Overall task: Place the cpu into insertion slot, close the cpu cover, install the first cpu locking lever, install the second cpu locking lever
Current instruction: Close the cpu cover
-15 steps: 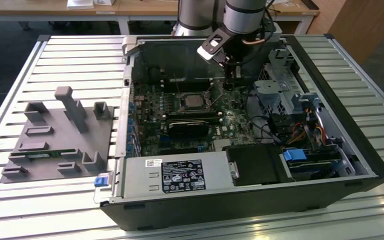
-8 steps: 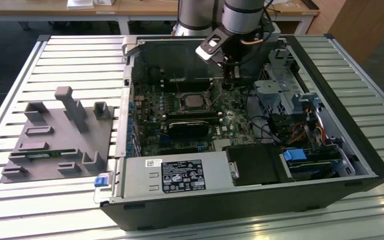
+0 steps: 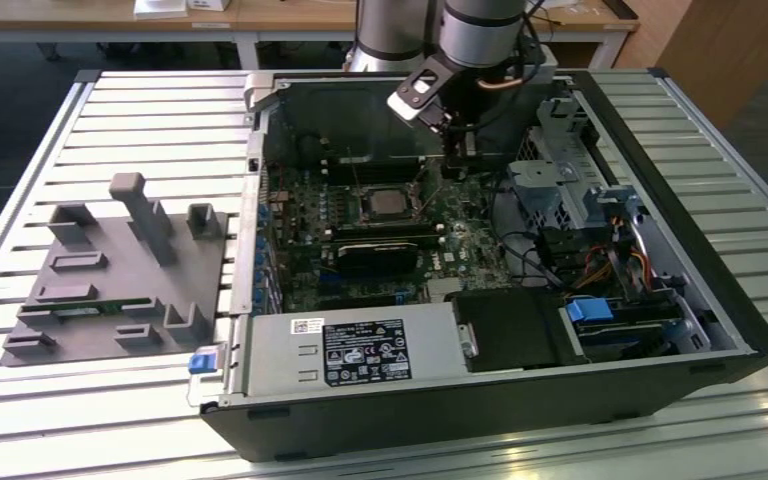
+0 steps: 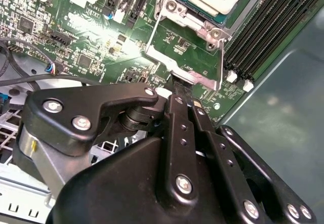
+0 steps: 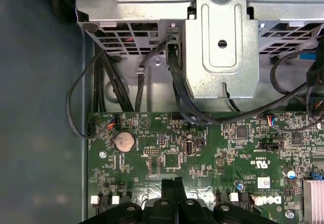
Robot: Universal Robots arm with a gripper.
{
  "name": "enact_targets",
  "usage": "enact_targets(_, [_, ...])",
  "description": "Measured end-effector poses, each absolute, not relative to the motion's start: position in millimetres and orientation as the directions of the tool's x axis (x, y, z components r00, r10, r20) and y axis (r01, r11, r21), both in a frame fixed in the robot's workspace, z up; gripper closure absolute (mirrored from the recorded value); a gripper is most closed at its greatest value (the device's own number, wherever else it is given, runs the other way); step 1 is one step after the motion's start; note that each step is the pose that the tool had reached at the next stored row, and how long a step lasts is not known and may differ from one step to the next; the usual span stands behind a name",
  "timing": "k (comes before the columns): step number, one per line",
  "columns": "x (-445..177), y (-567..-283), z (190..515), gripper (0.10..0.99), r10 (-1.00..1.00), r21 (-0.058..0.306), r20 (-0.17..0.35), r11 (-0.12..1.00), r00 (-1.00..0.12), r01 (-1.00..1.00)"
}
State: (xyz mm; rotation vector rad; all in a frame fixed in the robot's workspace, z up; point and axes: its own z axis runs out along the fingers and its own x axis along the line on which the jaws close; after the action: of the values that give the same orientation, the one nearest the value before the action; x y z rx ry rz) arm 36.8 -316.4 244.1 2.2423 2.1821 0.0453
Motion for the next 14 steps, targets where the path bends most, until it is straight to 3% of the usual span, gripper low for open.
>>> enact_targets(14, [31.7, -316.4, 244.1, 0.98, 1.0, 0.029, 0.012, -0.027, 0.027, 0.999])
